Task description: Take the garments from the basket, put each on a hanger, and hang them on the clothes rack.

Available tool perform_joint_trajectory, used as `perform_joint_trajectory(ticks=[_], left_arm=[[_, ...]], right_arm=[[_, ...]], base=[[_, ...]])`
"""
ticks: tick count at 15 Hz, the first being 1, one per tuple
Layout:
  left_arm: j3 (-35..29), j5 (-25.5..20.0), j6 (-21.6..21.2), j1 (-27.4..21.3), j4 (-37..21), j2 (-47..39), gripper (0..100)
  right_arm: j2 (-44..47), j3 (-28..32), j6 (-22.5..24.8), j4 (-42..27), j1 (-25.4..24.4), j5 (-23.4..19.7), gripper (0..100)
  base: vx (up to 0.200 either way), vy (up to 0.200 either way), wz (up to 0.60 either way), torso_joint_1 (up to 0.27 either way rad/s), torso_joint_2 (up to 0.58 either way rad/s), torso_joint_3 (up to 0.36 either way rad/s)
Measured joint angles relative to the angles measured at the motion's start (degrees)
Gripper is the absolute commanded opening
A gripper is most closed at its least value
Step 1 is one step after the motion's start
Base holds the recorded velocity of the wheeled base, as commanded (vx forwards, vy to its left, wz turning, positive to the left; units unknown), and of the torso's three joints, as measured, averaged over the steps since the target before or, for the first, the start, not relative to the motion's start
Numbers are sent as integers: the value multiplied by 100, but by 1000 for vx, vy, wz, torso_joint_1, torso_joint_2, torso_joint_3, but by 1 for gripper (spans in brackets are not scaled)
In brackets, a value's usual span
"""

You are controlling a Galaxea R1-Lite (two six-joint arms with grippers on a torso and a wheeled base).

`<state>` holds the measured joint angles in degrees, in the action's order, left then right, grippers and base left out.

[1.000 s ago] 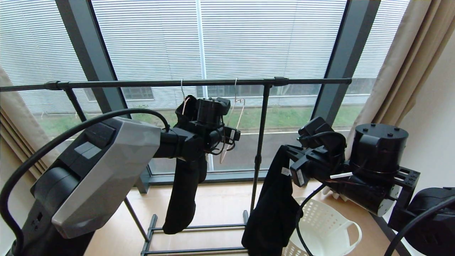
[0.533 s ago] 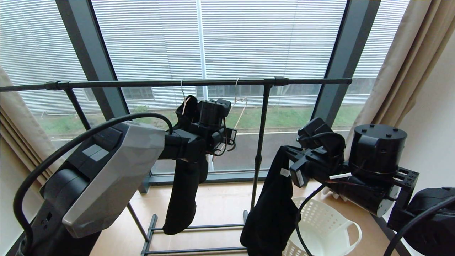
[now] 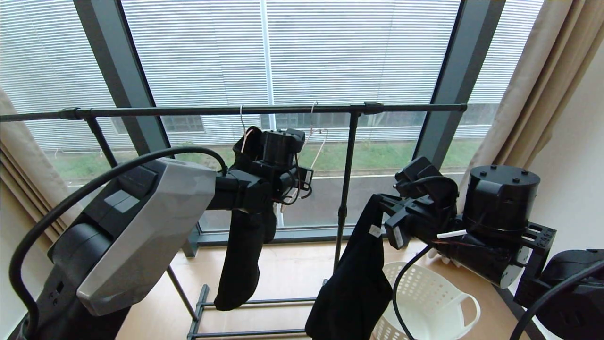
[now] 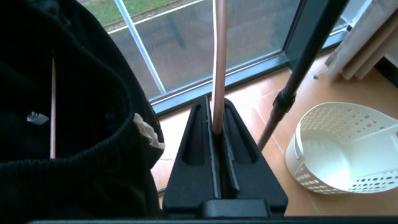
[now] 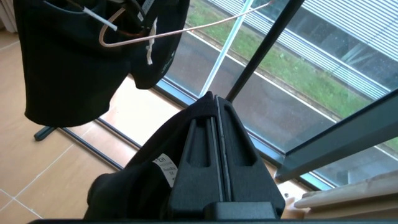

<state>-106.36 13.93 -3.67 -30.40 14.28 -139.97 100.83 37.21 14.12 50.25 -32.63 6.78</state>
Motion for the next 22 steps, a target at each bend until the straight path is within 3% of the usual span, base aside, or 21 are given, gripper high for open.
perform_joint_trajectory(ticks=[6,11,14,22], left_arm=[[99,-30,0,-16,11,301,0],[1122,-44,4,-38,30,887,0],[2105,-67,63,-66,677,1384,0],[5493,-250,96,-286,2404,3085,0]], right_arm=[[44,2,0,6,-5,2,0],[77,-2,2,9,-5,0,0],[151,-2,0,9,-5,0,0],[232,2,105,11,107,9,0]], base=[[0,0,0,0,0,0],[0,0,0,0,0,0],[0,0,0,0,0,0],[0,0,0,0,0,0]])
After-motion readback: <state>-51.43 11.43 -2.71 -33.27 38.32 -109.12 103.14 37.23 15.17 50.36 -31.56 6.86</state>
